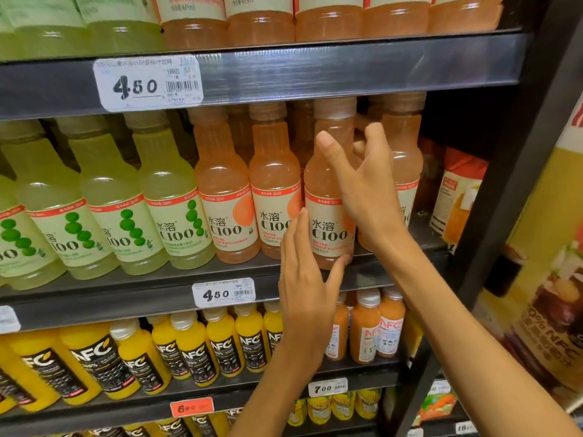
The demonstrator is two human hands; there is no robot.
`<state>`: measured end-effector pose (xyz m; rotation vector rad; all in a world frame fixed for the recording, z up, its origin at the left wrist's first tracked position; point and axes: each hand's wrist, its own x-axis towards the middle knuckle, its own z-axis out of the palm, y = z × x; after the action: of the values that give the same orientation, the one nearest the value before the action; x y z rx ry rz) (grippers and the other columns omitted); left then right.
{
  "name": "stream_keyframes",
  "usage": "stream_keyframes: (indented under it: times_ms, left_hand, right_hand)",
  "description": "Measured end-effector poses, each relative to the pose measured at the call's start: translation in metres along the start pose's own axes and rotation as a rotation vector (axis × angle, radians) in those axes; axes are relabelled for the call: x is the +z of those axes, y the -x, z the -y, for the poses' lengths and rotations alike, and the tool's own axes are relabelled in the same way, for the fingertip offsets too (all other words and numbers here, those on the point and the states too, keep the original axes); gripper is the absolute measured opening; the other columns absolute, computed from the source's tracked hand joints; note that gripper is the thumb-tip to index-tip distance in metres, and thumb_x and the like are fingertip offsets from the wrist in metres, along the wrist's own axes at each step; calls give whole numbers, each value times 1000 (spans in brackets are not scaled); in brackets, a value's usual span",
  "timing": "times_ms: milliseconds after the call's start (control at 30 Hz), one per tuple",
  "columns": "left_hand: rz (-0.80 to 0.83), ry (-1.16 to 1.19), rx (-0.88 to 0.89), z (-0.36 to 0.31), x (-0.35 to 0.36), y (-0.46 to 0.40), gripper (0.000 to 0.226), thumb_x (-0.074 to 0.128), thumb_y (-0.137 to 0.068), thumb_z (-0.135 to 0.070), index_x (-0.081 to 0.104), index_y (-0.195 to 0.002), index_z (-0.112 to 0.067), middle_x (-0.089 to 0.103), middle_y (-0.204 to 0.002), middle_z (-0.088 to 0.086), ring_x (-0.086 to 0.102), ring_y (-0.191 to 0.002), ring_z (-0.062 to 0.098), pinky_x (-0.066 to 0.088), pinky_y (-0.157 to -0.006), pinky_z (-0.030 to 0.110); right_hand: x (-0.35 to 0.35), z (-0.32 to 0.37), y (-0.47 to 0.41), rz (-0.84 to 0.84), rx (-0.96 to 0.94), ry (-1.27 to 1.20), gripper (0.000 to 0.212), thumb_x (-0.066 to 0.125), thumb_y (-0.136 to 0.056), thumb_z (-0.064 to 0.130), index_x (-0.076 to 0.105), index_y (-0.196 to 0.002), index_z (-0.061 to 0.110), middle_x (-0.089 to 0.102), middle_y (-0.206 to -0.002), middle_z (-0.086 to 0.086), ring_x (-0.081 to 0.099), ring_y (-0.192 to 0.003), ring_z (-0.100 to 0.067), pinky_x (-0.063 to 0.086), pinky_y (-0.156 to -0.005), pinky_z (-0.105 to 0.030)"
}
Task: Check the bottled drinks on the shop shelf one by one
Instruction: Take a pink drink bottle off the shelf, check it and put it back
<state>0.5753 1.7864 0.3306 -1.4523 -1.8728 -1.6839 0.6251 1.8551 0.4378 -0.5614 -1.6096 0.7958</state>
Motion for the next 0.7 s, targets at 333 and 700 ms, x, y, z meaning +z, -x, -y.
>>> stream_keyframes:
  times_ms: [333,700]
  left_hand:
    - [-111,-15,42,6,10,6,73,77,-78,-10,41,-140,1,50,-130,17,53,-119,29,50,-95,44]
    - [-229,-225,48,10,17,-2,64,75,-75,-34,54,-128,-5,62,-117,11,48,-111,16,49,-81,28]
  right_hand:
    - [-23,-7,20,52,-162,187,66,67,-87,30,38,-142,8,49,-139,-4,48,-126,-9,43,-104,-22]
    - [-21,-18,21,-60,-289,324,30,67,-89,20,62,-113,2,58,-108,5,58,-101,-6,46,-87,-10]
